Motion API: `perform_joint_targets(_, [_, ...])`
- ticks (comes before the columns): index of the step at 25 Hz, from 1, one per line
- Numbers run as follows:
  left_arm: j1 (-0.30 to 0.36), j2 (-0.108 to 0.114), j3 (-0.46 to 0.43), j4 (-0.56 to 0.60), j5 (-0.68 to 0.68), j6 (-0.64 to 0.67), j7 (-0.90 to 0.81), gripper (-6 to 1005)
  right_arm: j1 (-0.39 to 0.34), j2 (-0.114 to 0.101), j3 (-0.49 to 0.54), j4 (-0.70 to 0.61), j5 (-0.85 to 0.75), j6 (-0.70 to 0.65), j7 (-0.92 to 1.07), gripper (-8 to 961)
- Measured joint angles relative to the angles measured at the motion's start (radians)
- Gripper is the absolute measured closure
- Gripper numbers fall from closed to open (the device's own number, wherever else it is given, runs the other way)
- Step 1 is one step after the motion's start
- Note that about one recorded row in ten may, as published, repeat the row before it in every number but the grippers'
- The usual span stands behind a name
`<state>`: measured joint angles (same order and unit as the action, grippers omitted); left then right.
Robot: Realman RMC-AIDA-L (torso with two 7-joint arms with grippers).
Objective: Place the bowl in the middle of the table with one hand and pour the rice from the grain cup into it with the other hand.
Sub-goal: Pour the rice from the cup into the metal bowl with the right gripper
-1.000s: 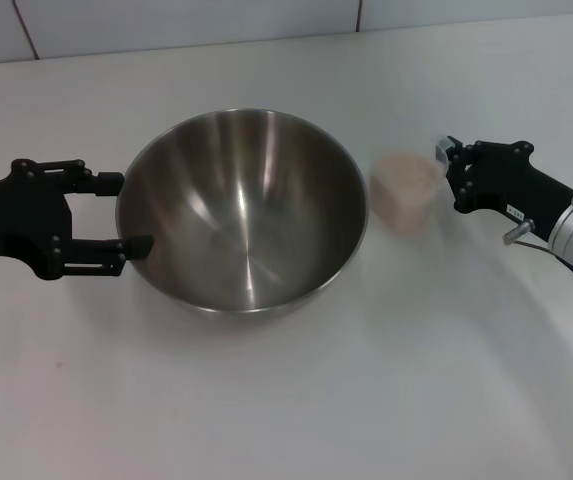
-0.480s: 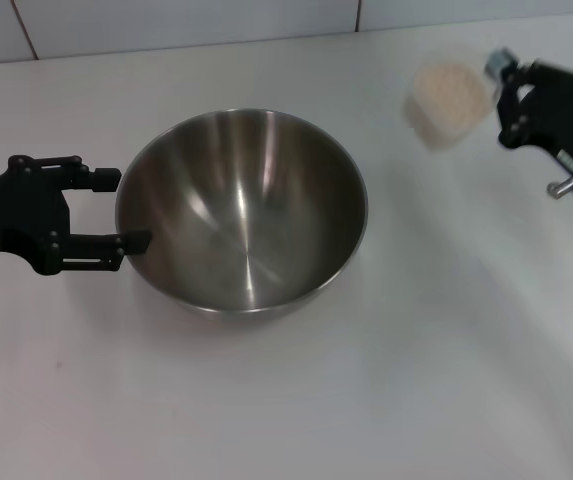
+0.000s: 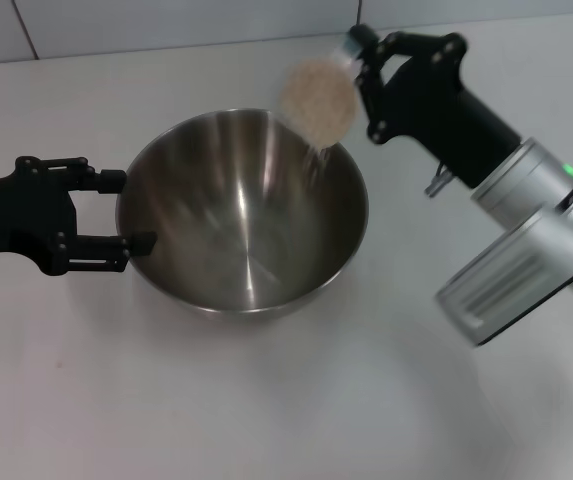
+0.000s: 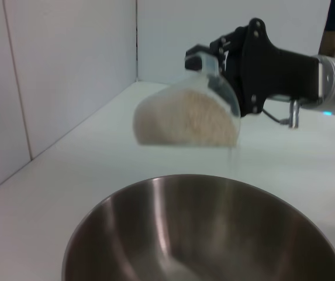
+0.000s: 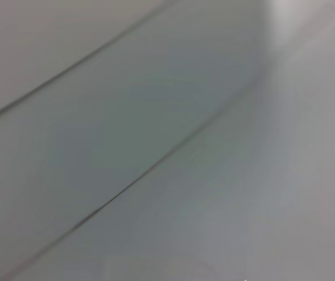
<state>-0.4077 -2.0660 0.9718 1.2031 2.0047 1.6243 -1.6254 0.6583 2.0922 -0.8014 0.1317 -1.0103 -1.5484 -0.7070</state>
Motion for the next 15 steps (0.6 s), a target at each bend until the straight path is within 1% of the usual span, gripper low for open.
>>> perform_joint_targets(4, [0.000, 0.001, 0.002, 0.002, 0.000, 0.000, -0.009, 201, 0.056, 0.000, 0.005, 0.115, -0.005, 0.000, -0.443, 945])
perform_joint_targets(9, [0.000, 0.003, 0.002, -0.001, 0.002, -0.001, -0.009, 202, 0.068, 0.000, 0.027, 0.134, -0.086, 0.004, -0.740, 944])
perform_joint_targets(13, [-0.002, 0.002, 0.002, -0.001, 0.019, -0.003, -0.009, 202, 0.064, 0.000, 0.106, 0.129, -0.238, 0.004, -0.960, 944])
perform_joint_targets(15, [-0.006, 0.001, 0.002, -0.001, 0.023, -0.003, -0.010, 202, 0.063, 0.000, 0.150, 0.129, -0.303, 0.024, -1.110, 943])
